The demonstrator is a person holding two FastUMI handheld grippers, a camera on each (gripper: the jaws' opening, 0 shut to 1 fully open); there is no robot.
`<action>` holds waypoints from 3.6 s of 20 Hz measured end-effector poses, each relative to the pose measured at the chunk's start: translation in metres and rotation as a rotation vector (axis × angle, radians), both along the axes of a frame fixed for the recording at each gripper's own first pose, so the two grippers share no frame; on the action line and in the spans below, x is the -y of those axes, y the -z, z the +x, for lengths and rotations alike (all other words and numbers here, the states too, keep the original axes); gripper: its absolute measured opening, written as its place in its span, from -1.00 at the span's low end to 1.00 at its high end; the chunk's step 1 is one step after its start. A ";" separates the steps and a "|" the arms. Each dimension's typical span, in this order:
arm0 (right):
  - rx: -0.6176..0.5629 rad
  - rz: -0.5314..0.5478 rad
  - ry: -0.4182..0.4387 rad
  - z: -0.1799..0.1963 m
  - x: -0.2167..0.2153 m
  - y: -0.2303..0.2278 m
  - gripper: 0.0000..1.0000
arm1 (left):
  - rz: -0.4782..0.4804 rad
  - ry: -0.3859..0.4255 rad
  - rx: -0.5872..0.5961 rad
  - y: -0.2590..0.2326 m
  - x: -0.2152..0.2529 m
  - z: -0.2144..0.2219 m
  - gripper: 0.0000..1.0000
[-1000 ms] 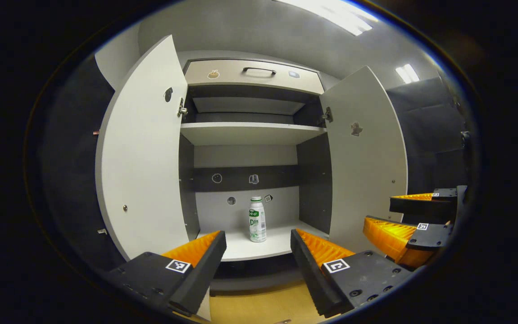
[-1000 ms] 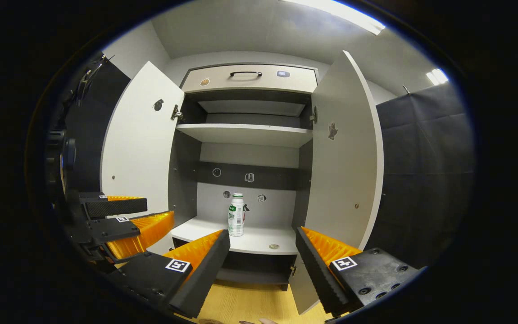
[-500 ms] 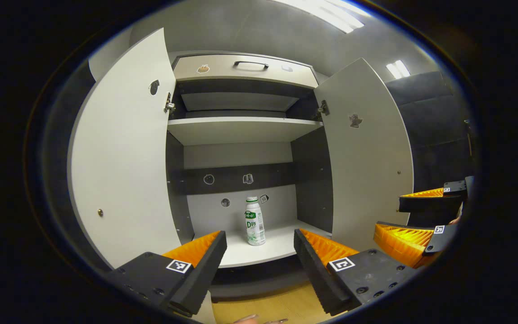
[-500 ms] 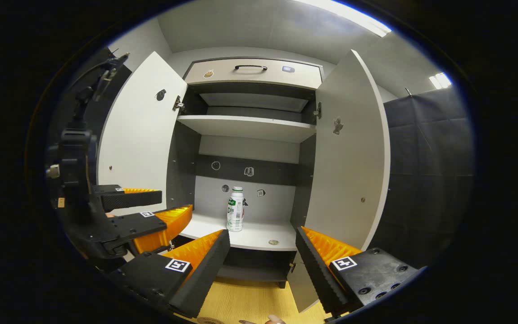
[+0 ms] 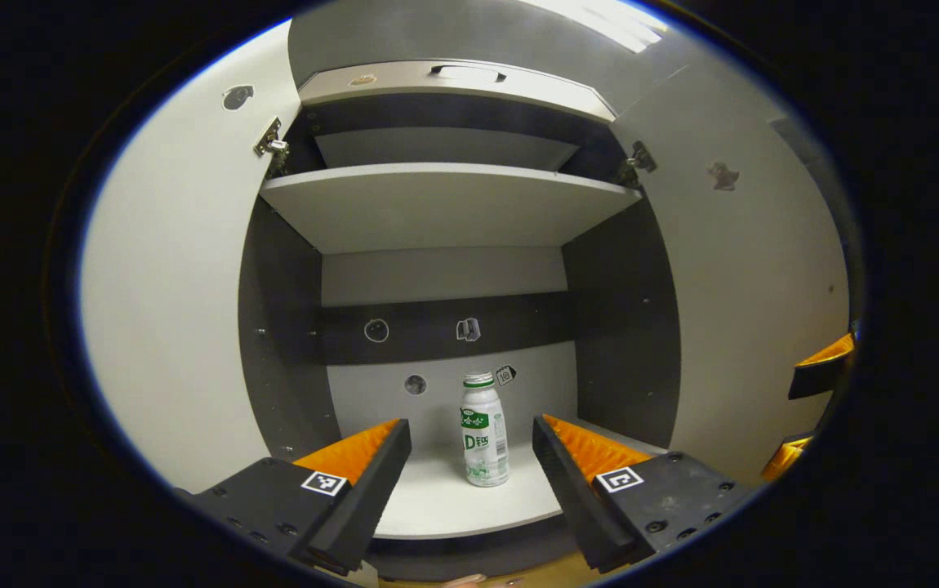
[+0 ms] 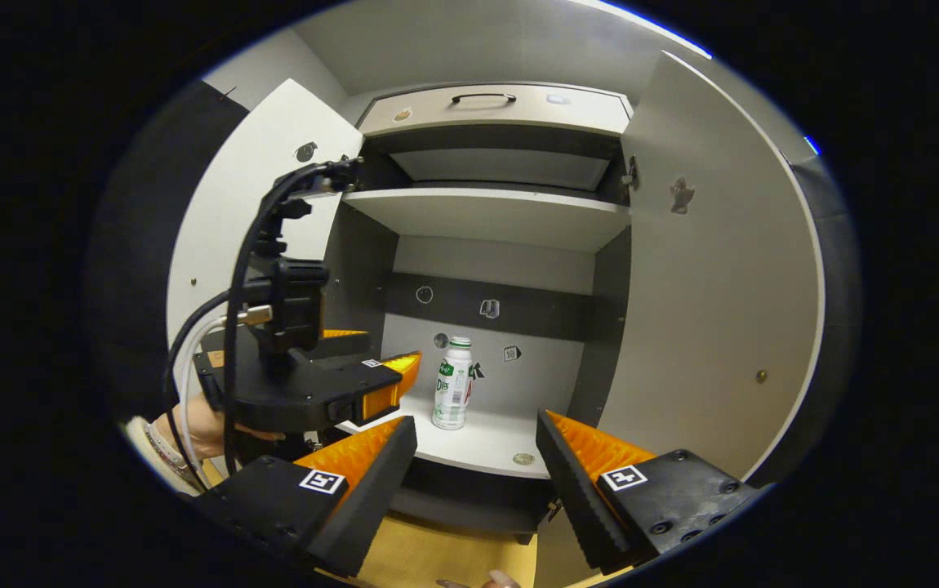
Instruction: Grasp the bottle in the cabinet with the left hand and place it on the coaster, then close the right door with the right hand and the left door with the left hand.
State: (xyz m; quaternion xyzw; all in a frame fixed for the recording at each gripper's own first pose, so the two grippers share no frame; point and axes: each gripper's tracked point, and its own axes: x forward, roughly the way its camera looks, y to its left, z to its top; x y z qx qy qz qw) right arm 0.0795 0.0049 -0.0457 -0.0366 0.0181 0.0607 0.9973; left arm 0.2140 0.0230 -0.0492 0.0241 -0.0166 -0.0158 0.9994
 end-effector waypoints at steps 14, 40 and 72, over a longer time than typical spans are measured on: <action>-0.044 0.050 -0.102 0.073 0.017 0.031 0.96 | 0.004 -0.024 -0.039 0.052 0.014 0.133 0.92; 0.033 0.064 -0.051 0.018 0.001 -0.003 0.96 | 0.014 0.100 0.044 -0.004 0.021 -0.026 0.41; -0.201 -0.020 0.045 -0.116 0.027 0.195 0.96 | -0.105 -0.092 -0.166 0.317 0.107 -0.311 0.41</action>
